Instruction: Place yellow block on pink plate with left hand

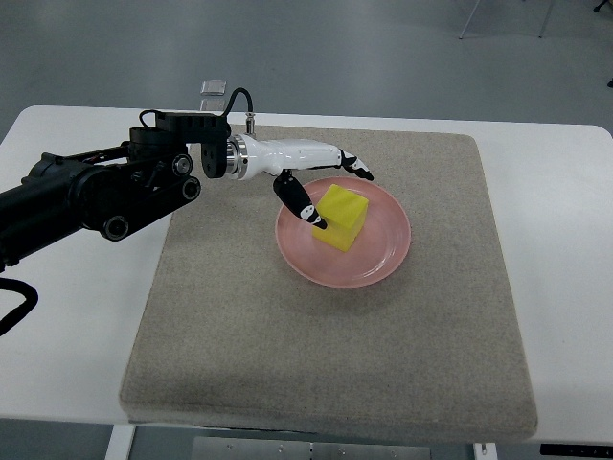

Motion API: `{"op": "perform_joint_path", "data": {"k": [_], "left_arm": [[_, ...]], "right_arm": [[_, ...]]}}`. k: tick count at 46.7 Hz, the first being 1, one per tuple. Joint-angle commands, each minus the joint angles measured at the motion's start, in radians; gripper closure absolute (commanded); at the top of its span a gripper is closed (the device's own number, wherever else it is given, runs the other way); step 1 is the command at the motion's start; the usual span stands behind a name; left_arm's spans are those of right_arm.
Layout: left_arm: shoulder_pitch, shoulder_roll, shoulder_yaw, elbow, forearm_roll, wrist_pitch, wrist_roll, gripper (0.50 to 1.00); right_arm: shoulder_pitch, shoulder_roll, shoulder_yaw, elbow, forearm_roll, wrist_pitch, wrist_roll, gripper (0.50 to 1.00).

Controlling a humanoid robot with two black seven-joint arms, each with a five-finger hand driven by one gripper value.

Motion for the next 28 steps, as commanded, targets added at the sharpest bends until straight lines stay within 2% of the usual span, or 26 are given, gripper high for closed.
{"op": "perform_joint_path", "data": {"k": [1, 13, 18, 23, 28], "left_arm": [[-0.006, 0.034, -0.003, 0.001, -0.004, 0.002, 0.000, 0.576], [-0.003, 0.108, -0.089, 0.037, -0.005, 0.002, 0.000, 0.551], [0.001, 0.109, -0.110, 0.109, -0.019, 0.011, 0.000, 0.551], [0.006, 0.103, -0.121, 0.213, -0.066, 0.051, 0.000, 0.551], [0.008, 0.099, -0.124, 0.302, -0.218, 0.099, 0.000, 0.551]], "right_arm": [[0.000, 0.000, 0.000, 0.000, 0.000, 0.001, -0.001, 0.576], [0.000, 0.000, 0.000, 0.000, 0.000, -0.001, -0.001, 0.576], [0.000, 0.000, 0.001, 0.000, 0.000, 0.001, -0.001, 0.576], [0.000, 0.000, 0.000, 0.000, 0.000, 0.001, -0.001, 0.576], [0.000, 0.000, 0.000, 0.000, 0.000, -0.001, -0.001, 0.576]]}}
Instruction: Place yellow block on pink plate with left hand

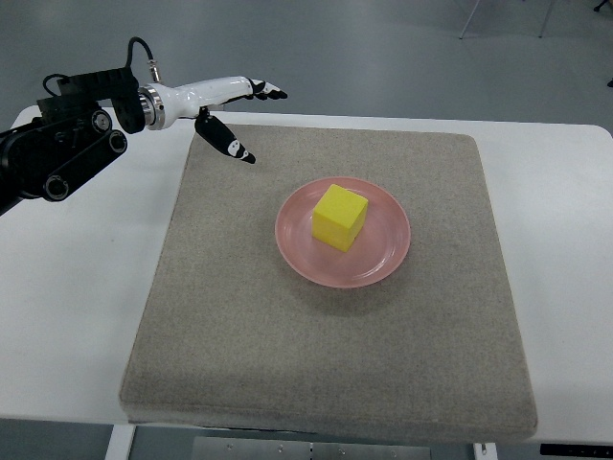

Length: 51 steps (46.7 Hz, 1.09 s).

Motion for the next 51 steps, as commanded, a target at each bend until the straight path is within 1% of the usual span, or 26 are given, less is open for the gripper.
{"op": "perform_joint_path", "data": {"k": [1, 8, 15, 19, 23, 26, 31, 32, 35, 38, 42, 47, 51], "left_arm": [[0.001, -0.001, 0.006, 0.058, -0.132, 0.034, 0.000, 0.551], [0.012, -0.006, 0.019, 0.162, -0.331, 0.078, 0.017, 0.549], [0.026, -0.024, 0.010, 0.250, -0.509, 0.084, 0.025, 0.551], [0.028, -0.035, 0.014, 0.287, -0.647, 0.084, 0.067, 0.551], [0.028, -0.049, 0.013, 0.317, -0.780, 0.087, 0.136, 0.553], [0.029, -0.058, 0.013, 0.336, -0.876, 0.109, 0.173, 0.553], [0.057, -0.083, 0.011, 0.340, -1.000, 0.172, 0.199, 0.553], [0.060, -0.092, 0.005, 0.342, -1.035, 0.194, 0.202, 0.553], [0.061, -0.095, 0.000, 0.340, -1.090, 0.218, 0.202, 0.553], [0.061, -0.098, -0.001, 0.340, -1.159, 0.212, 0.202, 0.551], [0.074, -0.101, -0.001, 0.337, -1.252, 0.181, 0.196, 0.551], [0.086, -0.106, -0.006, 0.337, -1.315, 0.095, 0.170, 0.551], [0.100, -0.110, -0.036, 0.340, -1.339, 0.037, 0.130, 0.551]], "right_arm": [[0.000, 0.000, 0.001, 0.000, 0.000, 0.001, 0.000, 0.576], [0.000, 0.000, 0.000, 0.000, 0.000, 0.001, 0.000, 0.576], [0.000, 0.000, 0.000, 0.000, 0.000, -0.001, 0.000, 0.576], [0.000, 0.000, 0.000, 0.000, 0.000, 0.001, 0.000, 0.576], [0.000, 0.000, 0.000, 0.000, 0.000, -0.001, 0.001, 0.576], [0.000, 0.000, 0.000, 0.000, 0.000, -0.001, 0.000, 0.576], [0.000, 0.000, 0.000, 0.000, 0.000, -0.001, 0.000, 0.576], [0.000, 0.000, 0.001, 0.000, 0.000, 0.001, 0.000, 0.576], [0.000, 0.000, 0.000, 0.000, 0.000, -0.001, 0.000, 0.576], [0.000, 0.000, 0.000, 0.000, 0.000, 0.001, 0.001, 0.576], [0.000, 0.000, 0.000, 0.000, 0.000, 0.001, 0.001, 0.576], [0.000, 0.000, 0.000, 0.000, 0.000, -0.001, 0.001, 0.576], [0.000, 0.000, 0.000, 0.000, 0.000, -0.001, 0.000, 0.576]]}}
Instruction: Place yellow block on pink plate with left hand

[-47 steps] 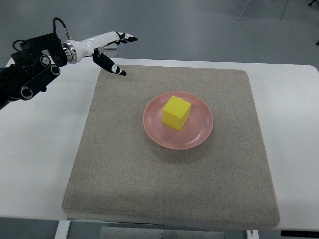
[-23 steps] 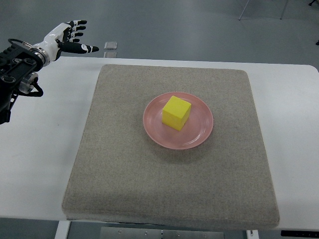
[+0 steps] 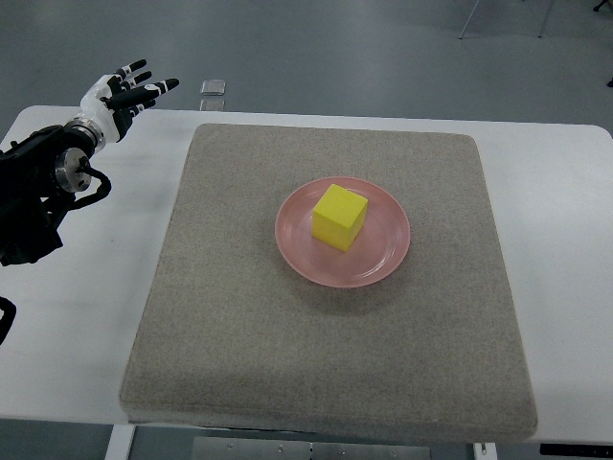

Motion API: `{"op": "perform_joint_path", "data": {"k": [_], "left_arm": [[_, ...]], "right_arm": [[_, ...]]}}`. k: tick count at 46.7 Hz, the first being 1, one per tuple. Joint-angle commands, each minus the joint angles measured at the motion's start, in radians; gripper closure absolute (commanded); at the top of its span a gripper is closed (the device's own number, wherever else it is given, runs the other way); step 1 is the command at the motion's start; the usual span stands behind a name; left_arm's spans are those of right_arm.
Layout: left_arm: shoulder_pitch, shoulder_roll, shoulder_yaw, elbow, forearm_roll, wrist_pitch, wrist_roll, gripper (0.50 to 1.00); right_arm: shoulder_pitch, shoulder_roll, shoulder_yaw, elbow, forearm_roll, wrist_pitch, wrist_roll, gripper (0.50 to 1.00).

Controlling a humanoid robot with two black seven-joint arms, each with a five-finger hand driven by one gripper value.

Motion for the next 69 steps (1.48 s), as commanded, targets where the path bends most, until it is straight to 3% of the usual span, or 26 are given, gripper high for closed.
{"op": "perform_joint_path", "data": {"k": [1, 16, 69], "left_arm": [[0.016, -0.002, -0.040, 0.002, -0.020, -0.052, -0.034, 0.551], [0.050, -0.036, -0.233, 0.002, -0.021, -0.112, -0.040, 0.551], [0.020, -0.057, -0.233, -0.007, -0.020, -0.098, -0.045, 0.536]], "right_arm": [[0.000, 0.000, 0.000, 0.000, 0.000, -0.001, -0.001, 0.576], [0.000, 0.000, 0.000, 0.000, 0.000, -0.001, -0.001, 0.576], [-0.012, 0.000, -0.006, 0.000, 0.000, -0.002, -0.002, 0.576]]}}
